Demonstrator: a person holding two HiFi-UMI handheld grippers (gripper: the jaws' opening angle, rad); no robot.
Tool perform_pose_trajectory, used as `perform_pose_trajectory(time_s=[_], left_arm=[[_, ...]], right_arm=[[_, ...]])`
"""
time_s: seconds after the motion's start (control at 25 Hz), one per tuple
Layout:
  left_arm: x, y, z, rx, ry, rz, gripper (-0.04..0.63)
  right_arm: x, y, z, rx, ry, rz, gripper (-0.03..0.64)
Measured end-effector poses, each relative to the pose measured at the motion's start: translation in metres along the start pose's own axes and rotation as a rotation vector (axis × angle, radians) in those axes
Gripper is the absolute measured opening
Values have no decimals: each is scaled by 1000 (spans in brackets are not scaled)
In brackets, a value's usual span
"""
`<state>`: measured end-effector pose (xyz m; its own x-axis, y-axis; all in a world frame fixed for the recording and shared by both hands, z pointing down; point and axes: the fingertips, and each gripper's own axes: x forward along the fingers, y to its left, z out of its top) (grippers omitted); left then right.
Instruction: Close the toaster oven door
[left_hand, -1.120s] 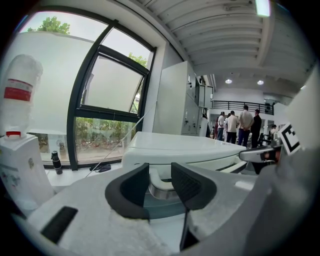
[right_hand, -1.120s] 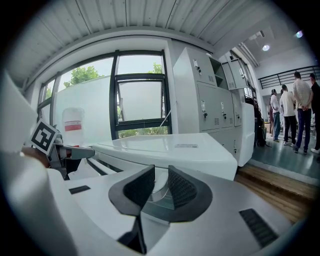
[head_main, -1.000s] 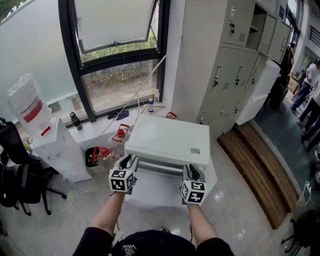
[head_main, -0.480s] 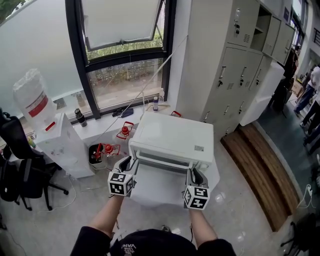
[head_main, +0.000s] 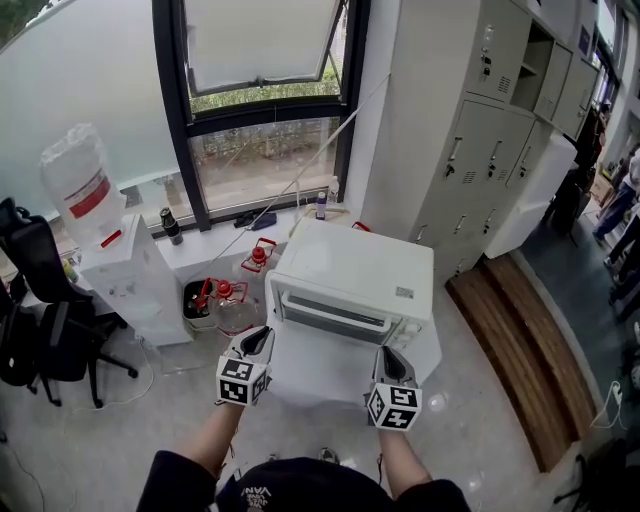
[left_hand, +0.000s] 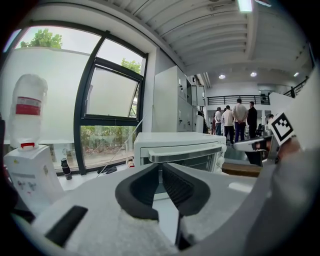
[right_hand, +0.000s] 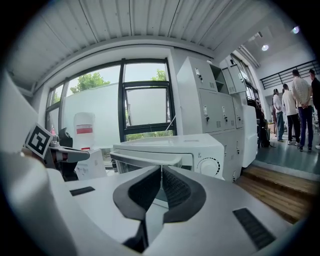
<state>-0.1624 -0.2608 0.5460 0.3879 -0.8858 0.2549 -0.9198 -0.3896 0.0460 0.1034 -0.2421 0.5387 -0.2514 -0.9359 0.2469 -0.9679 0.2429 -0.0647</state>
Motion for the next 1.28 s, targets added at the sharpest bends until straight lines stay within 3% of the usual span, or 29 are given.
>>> perform_pose_trajectory(time_s=[0.6,1.28], left_arm=[[-55,-35,-21,-5,2,11,20],[-83,-62,-70,-24,74,46,18]], right_arm=[[-34,24,-17,27,3,135,2],[-48,31,-64,12,115,251,2]])
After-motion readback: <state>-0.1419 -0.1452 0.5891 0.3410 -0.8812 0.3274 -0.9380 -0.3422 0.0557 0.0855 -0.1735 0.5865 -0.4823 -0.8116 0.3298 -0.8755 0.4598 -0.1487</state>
